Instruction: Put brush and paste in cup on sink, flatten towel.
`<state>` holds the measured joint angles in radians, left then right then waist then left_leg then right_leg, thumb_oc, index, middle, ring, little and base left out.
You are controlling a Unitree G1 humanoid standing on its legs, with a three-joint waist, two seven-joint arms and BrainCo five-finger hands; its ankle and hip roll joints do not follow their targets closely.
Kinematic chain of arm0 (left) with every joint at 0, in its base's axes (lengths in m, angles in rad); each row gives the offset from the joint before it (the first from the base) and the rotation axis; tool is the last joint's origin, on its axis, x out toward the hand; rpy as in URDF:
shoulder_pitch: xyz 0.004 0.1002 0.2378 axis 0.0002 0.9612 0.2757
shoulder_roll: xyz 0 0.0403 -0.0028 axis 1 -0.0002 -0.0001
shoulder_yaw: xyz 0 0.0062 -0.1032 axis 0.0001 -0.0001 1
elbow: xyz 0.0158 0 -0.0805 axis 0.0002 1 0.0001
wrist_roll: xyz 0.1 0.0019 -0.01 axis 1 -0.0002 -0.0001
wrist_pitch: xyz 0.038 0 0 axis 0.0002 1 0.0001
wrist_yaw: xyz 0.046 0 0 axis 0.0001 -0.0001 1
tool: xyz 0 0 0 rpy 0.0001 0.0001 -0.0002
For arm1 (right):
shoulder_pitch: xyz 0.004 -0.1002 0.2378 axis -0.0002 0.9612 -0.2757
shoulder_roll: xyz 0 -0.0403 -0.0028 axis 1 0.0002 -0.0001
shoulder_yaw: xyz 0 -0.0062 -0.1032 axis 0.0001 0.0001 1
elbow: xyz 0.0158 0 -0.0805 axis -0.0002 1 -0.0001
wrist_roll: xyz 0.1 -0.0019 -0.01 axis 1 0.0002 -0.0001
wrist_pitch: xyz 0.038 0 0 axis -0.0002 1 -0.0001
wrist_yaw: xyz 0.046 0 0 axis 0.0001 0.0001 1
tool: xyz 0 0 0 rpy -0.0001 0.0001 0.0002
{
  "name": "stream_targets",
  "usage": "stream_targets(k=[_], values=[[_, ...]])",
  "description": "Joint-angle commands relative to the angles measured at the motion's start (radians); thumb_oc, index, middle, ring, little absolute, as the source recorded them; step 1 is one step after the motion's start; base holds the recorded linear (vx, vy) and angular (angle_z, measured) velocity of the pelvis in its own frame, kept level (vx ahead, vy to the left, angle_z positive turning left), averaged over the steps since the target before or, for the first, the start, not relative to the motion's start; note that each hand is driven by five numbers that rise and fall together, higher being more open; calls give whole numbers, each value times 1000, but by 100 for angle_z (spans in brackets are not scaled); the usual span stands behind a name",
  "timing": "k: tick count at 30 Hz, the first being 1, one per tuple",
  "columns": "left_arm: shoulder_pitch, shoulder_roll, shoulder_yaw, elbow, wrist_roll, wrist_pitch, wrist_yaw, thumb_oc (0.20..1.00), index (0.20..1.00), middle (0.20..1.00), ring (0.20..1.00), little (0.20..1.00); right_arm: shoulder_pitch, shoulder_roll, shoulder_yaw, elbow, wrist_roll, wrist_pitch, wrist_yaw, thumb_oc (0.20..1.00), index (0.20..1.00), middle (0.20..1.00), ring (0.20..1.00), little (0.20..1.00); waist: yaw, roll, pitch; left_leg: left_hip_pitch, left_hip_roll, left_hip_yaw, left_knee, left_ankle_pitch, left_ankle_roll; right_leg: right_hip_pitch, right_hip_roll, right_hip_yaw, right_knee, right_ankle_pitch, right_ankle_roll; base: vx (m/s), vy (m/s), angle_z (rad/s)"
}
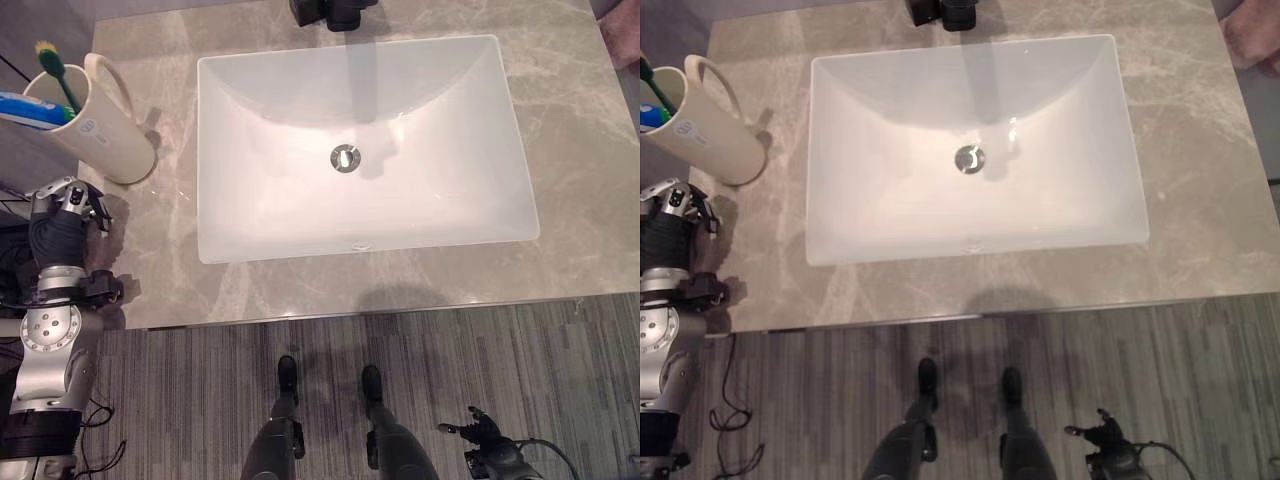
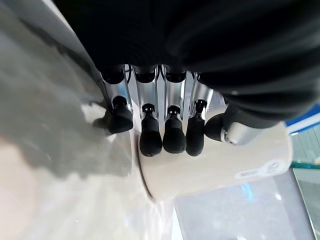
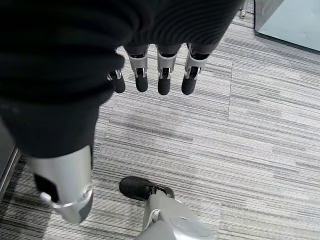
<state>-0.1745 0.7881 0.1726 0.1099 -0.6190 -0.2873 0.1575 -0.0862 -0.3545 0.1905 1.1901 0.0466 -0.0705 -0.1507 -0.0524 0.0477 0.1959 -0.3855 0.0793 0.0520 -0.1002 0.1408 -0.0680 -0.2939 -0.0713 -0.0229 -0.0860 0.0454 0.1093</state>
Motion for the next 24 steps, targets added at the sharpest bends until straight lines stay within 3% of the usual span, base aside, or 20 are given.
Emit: stream_targets(k=[1,13,24], values=[[-97,59,-9,93,-52,-43,31,200,200,200,200,200,1,-38,34,-39,37,-11,-19,1000,1000,1000,1000,1000,-25,-21,30,62,54,-2,13,-63,-45,-29,-118,0,-1,72,81,14,-2,-14],[-274,163,-101,266,-108,-42,49,200,200,200,200,200,-9,-58,55,-96,59,-29,-37,1000,1000,1000,1000,1000,-44,-19,45,35,66,8,13,-55,-51,-74,-108,29,-1,81,84,8,-1,-8],[-376,180,-165,310,-86,-44,83,200,200,200,200,200,-4,-53,67,-114,73,-38,-44,1000,1000,1000,1000,1000,-57,-18,59,16,67,9,13,-50,-54,-97,-103,39,-1,88,85,0,0,0]])
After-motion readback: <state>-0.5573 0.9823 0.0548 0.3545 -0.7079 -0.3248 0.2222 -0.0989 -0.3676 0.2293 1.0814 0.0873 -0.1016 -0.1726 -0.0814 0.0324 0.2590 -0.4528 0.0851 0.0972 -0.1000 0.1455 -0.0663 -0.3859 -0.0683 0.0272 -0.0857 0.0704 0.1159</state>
